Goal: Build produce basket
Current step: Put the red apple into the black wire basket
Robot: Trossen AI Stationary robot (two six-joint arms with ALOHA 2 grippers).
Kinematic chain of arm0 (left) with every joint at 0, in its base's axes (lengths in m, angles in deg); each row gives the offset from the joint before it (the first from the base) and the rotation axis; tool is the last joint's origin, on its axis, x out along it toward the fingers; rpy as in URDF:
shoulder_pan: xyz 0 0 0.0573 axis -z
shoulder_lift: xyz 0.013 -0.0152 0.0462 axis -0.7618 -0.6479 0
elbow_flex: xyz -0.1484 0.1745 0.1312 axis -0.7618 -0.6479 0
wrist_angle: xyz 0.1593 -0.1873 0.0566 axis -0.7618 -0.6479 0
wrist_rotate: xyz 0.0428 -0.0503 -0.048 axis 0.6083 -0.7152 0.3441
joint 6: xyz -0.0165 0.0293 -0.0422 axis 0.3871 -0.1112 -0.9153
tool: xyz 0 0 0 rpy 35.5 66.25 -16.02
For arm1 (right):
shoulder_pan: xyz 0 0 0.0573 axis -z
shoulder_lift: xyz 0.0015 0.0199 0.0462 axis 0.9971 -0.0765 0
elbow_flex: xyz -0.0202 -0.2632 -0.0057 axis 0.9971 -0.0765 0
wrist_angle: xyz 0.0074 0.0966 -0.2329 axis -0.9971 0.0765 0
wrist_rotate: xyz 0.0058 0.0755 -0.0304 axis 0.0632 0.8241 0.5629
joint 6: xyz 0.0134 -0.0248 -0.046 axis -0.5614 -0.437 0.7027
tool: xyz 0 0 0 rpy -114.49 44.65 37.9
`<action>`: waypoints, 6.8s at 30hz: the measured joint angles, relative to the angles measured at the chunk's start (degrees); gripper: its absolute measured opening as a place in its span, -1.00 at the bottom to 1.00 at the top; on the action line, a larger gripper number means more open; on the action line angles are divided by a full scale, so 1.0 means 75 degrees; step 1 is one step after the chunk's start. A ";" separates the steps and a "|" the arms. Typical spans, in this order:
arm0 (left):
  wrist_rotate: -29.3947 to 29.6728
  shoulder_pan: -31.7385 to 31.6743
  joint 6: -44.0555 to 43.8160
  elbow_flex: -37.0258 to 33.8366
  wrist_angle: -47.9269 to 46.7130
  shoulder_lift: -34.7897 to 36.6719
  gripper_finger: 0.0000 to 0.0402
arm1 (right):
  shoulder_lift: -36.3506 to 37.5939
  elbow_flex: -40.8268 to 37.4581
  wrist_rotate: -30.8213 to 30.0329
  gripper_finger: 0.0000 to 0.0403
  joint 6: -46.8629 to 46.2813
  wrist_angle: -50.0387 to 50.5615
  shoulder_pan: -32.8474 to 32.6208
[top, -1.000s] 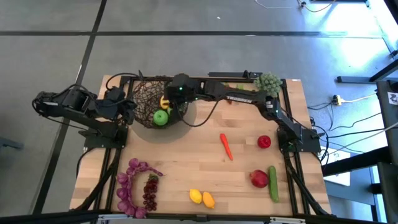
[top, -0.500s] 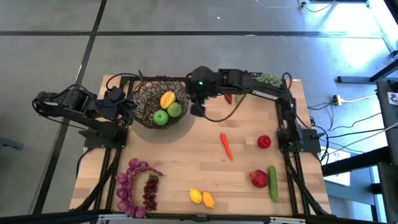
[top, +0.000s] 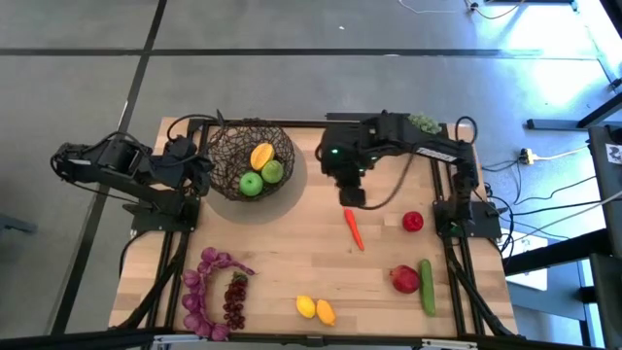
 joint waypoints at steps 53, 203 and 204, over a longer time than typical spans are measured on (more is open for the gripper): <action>-0.0257 0.0000 0.0808 0.0000 0.0145 -0.0015 -0.54 | 0.2682 -0.7873 0.3488 -0.53 -0.4417 -0.3781 -0.0409; -0.2438 0.0001 0.5144 0.0000 0.0389 -0.0005 -0.54 | 0.4104 -0.7886 -0.0939 0.66 -0.2852 -0.2727 -0.0911; -0.2439 0.0000 0.5144 0.0000 0.0388 -0.0003 -0.54 | 0.4361 -0.7996 -0.0954 0.66 -0.2942 -0.2704 -0.0935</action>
